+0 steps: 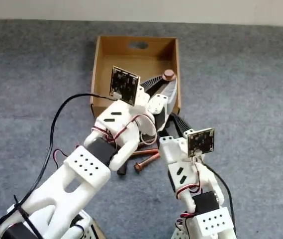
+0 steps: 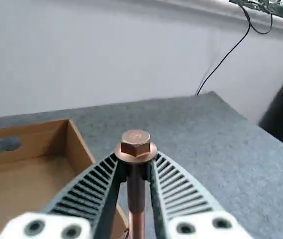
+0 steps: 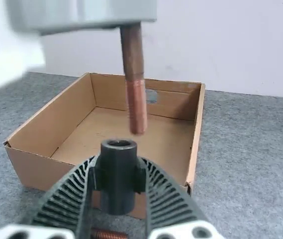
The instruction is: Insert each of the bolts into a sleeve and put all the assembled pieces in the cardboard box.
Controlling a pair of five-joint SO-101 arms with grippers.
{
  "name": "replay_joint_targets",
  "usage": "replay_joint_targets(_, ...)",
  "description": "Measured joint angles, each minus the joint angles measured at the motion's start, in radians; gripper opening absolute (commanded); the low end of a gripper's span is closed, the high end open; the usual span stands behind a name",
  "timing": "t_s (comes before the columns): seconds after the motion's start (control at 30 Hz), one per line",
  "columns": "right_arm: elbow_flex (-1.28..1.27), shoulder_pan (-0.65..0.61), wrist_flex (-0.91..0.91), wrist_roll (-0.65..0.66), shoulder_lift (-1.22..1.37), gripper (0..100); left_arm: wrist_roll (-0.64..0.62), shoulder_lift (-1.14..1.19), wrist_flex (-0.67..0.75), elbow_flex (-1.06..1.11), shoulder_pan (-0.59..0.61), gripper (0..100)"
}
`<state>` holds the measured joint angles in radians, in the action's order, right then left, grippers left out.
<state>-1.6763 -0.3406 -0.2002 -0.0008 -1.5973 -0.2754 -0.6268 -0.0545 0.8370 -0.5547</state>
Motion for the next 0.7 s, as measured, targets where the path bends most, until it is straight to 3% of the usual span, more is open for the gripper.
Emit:
replay_joint_targets(0.23,0.0,0.0,0.0,0.0,0.0,0.9,0.0,-0.002,-0.209,-0.095,0.006,1)
replay_joint_targets(0.5,0.0,0.002,0.0,0.0,0.0,0.9,-0.008,0.0,-0.224,-0.1,-0.002,1)
replay_joint_targets(0.7,0.0,0.005,0.0,0.0,0.0,0.9,-0.158,0.0,-0.242,-0.1,0.009,1)
